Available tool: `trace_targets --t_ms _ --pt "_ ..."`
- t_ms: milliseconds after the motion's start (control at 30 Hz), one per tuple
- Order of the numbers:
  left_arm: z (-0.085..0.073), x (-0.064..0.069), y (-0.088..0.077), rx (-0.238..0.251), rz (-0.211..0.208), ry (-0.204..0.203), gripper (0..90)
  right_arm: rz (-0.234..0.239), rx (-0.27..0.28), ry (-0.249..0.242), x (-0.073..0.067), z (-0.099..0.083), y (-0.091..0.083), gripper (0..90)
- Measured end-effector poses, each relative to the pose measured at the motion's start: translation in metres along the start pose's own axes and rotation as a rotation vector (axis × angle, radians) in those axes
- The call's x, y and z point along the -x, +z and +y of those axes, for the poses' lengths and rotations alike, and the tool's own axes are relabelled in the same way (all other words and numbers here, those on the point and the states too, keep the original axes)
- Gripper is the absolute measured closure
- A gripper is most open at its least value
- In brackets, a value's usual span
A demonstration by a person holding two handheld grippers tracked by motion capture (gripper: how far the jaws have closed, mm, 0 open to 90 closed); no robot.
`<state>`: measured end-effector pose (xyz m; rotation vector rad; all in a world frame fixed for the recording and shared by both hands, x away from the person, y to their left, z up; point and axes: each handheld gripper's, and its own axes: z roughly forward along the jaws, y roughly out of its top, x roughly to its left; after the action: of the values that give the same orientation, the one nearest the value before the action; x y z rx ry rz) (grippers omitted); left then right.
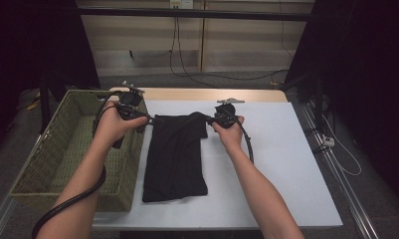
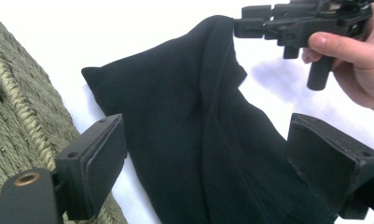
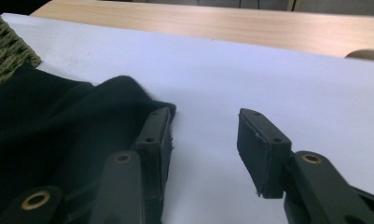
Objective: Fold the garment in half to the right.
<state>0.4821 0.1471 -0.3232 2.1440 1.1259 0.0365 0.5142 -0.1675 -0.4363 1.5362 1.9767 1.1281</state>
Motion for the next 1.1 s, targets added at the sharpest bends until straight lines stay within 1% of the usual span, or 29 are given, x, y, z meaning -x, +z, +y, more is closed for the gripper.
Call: trace_targets --t_ms 100,167,233,267,300,333,367,400,433,467,500,567,600,633,667,700,733,767,800,833,867,900,933,967,1000,1033,1067,1100 --pt "0.001 0.0 0.001 0.002 0.001 0.0 12.6 0.012 0.008 -0.013 -0.003 0.003 -0.005 53.4" --pt "0.001 0.0 0.0 0.001 0.001 0.001 12.7 0.016 0.004 -0.017 -0.007 0.004 -0.009 50.3" --pt "0.001 0.0 0.0 0.002 0.001 0.005 12.7 0.043 0.015 -0.013 -0.011 0.004 -0.013 50.4" --pt "0.001 0.001 0.0 0.002 0.002 0.001 12.7 0.047 0.019 -0.021 -0.015 0.004 -0.014 49.5" --pt "0.0 0.001 0.001 0.007 0.003 -0.003 12.7 0.061 0.019 -0.03 -0.021 0.004 -0.016 48.5" --pt "0.001 0.001 0.001 0.002 0.0 0.005 12.8 0.079 0.023 -0.045 -0.026 0.003 -0.017 47.6" --pt "0.001 0.002 0.001 0.003 -0.004 0.005 12.8 0.095 0.022 -0.061 -0.032 0.002 -0.018 46.0" --pt "0.0 0.003 0.002 -0.001 -0.012 -0.004 12.8 0.121 0.028 -0.069 -0.04 0.002 -0.018 44.8" --pt "0.0 0.003 0.003 0.001 -0.012 -0.011 12.8 0.127 0.031 -0.076 -0.043 0.002 -0.018 44.6" --pt "0.0 0.003 0.004 0.004 -0.007 -0.008 12.7 0.128 0.033 -0.072 -0.049 0.002 -0.018 44.4" --pt "0.0 0.003 0.003 -0.003 -0.008 0.006 12.8 0.141 0.04 -0.066 -0.053 0.003 -0.017 44.5" --pt "0.0 0.003 0.003 -0.001 -0.012 0.003 12.8 0.155 0.036 -0.043 -0.061 0.004 -0.015 40.9" --pt "0.0 0.003 0.002 -0.002 -0.009 0.003 12.8 0.165 0.025 -0.024 -0.065 0.005 -0.013 38.5" --pt "0.0 0.003 0.002 -0.001 -0.009 0.001 12.8 0.173 0.026 -0.012 -0.069 0.006 -0.012 38.1" --pt "0.0 0.003 0.001 -0.003 -0.01 0.0 12.8 0.174 0.023 -0.025 -0.075 0.006 -0.01 38.0" --pt "0.0 0.002 0.001 0.002 -0.005 0.005 12.8 0.165 0.019 -0.045 -0.081 0.007 -0.008 35.6" --pt "0.0 0.002 0.0 0.001 -0.008 -0.005 12.8 0.159 0.022 -0.051 -0.086 0.007 -0.006 33.1" --pt "0.0 0.002 0.0 0.001 -0.013 -0.008 12.7 0.165 0.025 -0.031 -0.091 0.006 -0.004 31.9" --pt "0.0 0.002 0.0 0.006 -0.011 -0.006 12.8 0.157 0.024 -0.025 -0.096 0.006 -0.001 28.7" --pt "-0.001 0.002 0.0 0.003 -0.011 -0.007 12.8 0.145 0.014 -0.042 -0.1 0.005 0.003 25.6" --pt "-0.001 0.001 -0.001 0.004 -0.014 -0.008 12.8 0.132 -0.005 -0.054 -0.105 0.004 0.007 25.6" --pt "-0.001 0.001 -0.002 0.003 -0.012 -0.005 12.9 0.123 -0.011 -0.068 -0.107 0.003 0.011 26.4" --pt "-0.002 0.001 -0.003 0.006 -0.009 -0.005 13.0 0.109 -0.039 -0.077 -0.111 0.0 0.014 30.4" --pt "-0.002 0.001 -0.004 0.012 -0.008 -0.01 13.0 0.103 -0.041 -0.102 -0.112 -0.001 0.017 38.9" --pt "-0.003 0.002 -0.005 0.012 -0.009 -0.01 13.0 0.108 -0.052 -0.122 -0.113 -0.003 0.019 49.1" --pt "-0.003 0.002 -0.005 0.014 -0.009 -0.011 13.1 0.108 -0.055 -0.128 -0.112 -0.005 0.021 59.6" --pt "-0.003 0.002 -0.006 0.013 -0.009 -0.002 13.2 0.116 -0.067 -0.105 -0.112 -0.006 0.021 71.2" --pt "-0.004 0.002 -0.007 0.013 -0.004 -0.002 13.2 0.141 -0.071 -0.1 -0.109 -0.006 0.02 79.0"
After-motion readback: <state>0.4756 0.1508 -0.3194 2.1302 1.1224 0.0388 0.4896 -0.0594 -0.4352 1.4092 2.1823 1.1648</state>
